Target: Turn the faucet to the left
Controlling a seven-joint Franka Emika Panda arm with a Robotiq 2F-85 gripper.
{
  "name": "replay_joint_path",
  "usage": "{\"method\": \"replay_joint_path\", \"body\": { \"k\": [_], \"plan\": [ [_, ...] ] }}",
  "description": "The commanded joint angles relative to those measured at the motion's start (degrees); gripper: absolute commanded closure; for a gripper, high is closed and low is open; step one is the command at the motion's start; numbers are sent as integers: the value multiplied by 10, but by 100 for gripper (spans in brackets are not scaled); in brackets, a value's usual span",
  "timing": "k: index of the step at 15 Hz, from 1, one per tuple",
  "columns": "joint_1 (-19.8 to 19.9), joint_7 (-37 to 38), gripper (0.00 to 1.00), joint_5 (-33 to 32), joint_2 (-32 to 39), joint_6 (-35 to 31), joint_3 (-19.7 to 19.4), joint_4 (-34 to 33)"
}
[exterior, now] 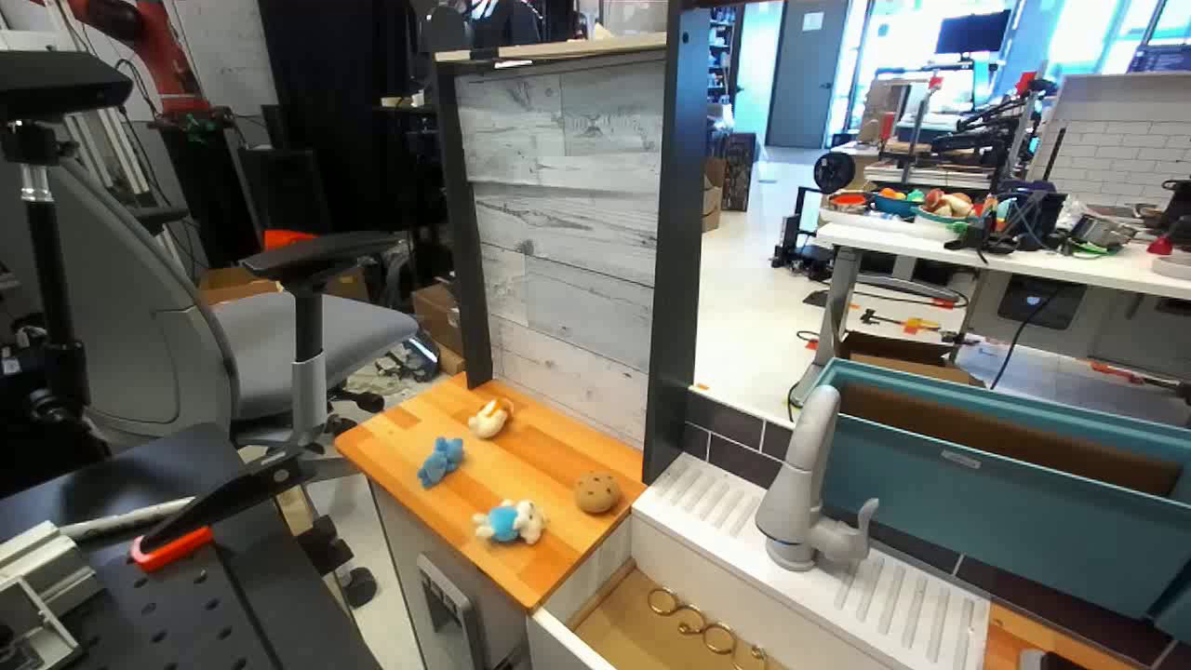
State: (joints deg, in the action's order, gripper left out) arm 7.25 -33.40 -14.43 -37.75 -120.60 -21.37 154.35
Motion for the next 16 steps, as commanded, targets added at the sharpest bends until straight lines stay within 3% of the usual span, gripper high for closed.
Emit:
{"method": "replay_joint_path", "body": {
  "k": [1, 11, 16],
  "plan": [
    [8, -5, 0, 6, 2, 0, 8, -1],
    [8, -5, 0, 6, 2, 0, 8, -1],
    [-19, 5, 0, 28, 52, -46, 23, -30]
  ]
}}
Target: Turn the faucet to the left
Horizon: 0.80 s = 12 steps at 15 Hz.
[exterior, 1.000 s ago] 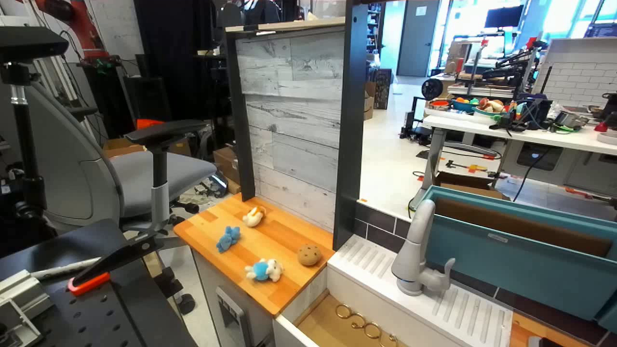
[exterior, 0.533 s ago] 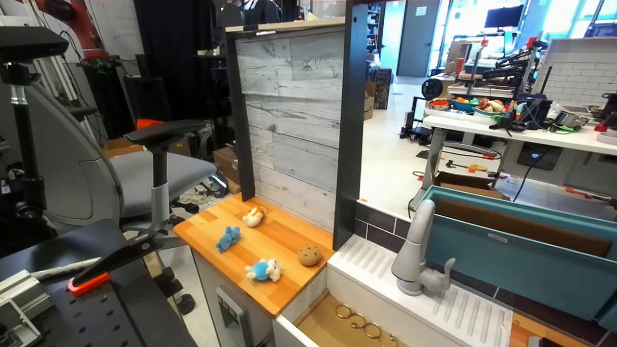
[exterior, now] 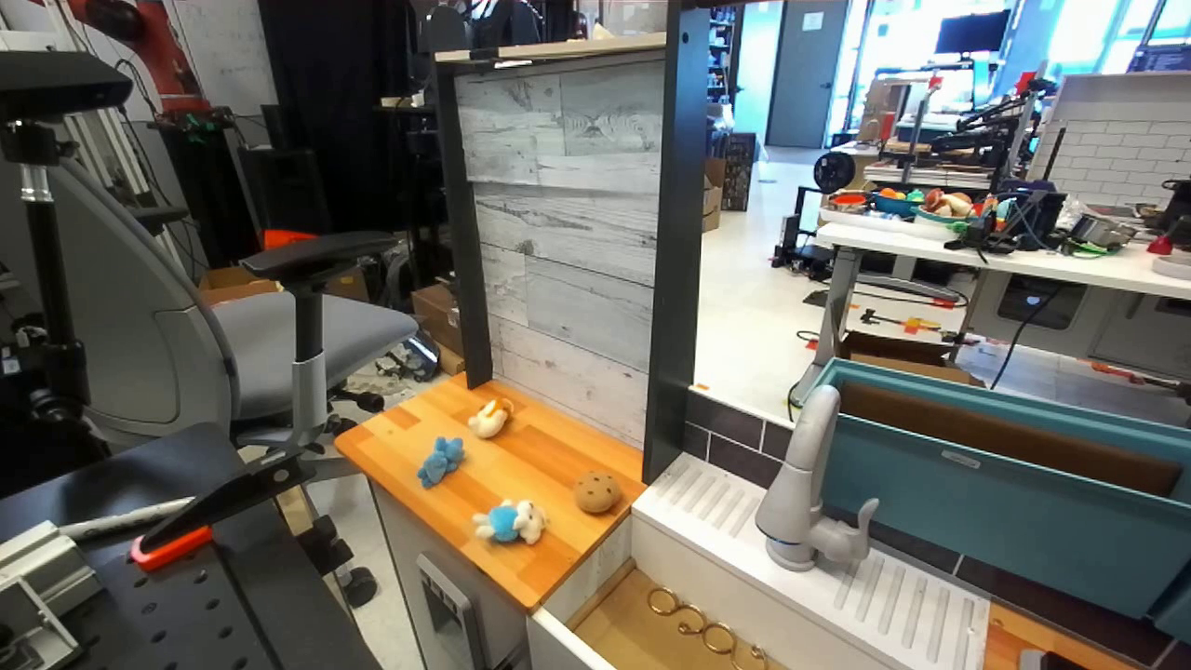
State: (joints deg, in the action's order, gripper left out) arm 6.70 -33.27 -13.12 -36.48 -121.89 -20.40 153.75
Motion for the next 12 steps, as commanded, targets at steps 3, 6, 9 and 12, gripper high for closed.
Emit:
{"method": "replay_joint_path", "body": {
  "k": [3, 6, 9, 12],
  "plan": [
    [-25, -2, 0, 16, 78, -78, 22, -42],
    [-34, 1, 0, 23, 148, -149, 24, -69],
    [-35, 20, 0, 44, 238, -231, 30, -100],
    [-39, 27, 0, 78, 329, -299, 49, -132]
  ]
}}
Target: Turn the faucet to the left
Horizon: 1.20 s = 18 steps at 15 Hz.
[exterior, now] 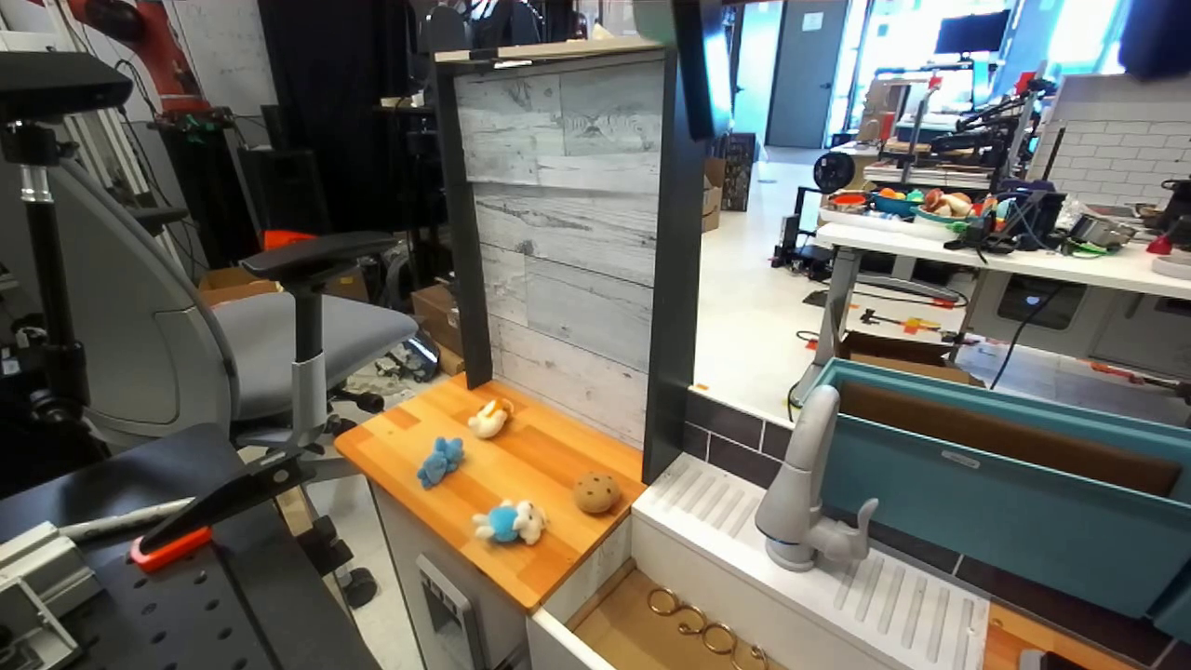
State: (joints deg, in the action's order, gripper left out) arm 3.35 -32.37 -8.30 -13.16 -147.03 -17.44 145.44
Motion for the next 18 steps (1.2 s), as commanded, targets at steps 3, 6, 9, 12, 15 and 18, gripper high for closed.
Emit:
{"method": "replay_joint_path", "body": {
  "k": [3, 6, 9, 12, 15, 18],
  "plan": [
    [4, 67, 0, 14, 184, -74, 57, -89],
    [8, 132, 0, 3, 263, -76, 81, -134],
    [13, 185, 0, 11, 328, -90, 88, -176],
    [23, 221, 0, 20, 373, -122, 88, -200],
    [25, 247, 0, 16, 412, -144, 85, -218],
    [32, 260, 0, 33, 448, -163, 103, -228]
  ]
}}
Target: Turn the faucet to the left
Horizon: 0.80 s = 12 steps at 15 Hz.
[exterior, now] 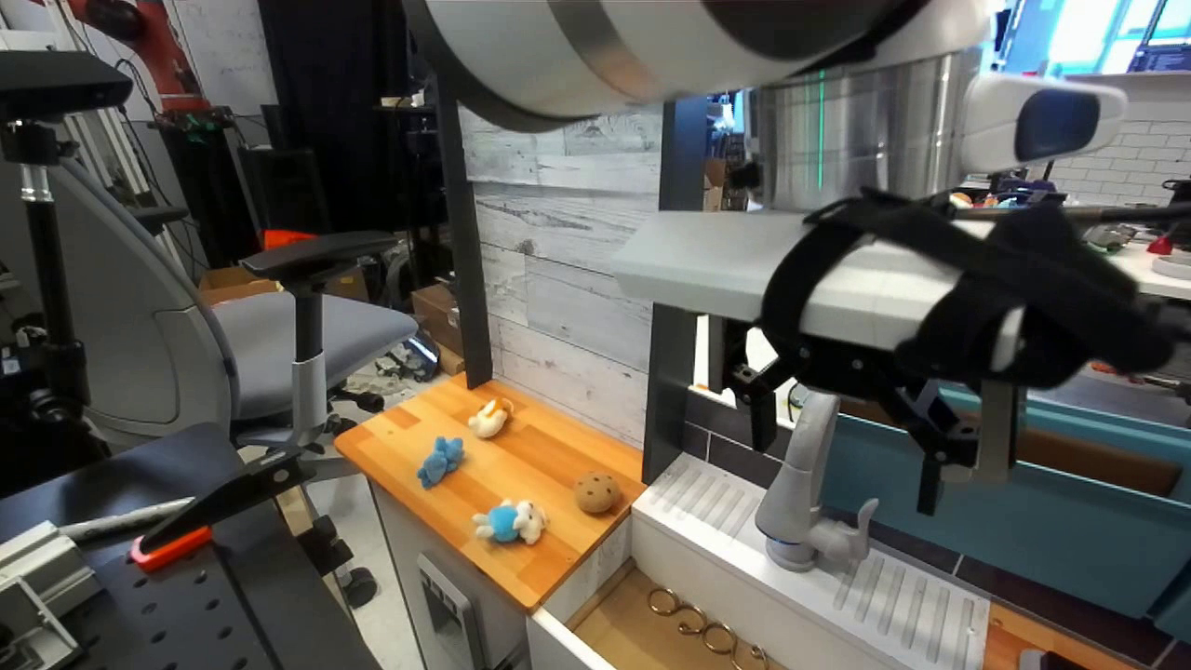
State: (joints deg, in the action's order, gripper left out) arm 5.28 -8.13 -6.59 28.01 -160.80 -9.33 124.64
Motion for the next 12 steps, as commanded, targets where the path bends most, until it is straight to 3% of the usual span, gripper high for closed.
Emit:
{"method": "replay_joint_path", "body": {
  "k": [1, 7, 12],
  "plan": [
    [11, 21, 0, 18, 46, -32, 26, -22],
    [4, 34, 0, 13, 115, -97, 39, -57],
    [-1, 43, 0, 16, 157, -95, 42, -92]
  ]
}}
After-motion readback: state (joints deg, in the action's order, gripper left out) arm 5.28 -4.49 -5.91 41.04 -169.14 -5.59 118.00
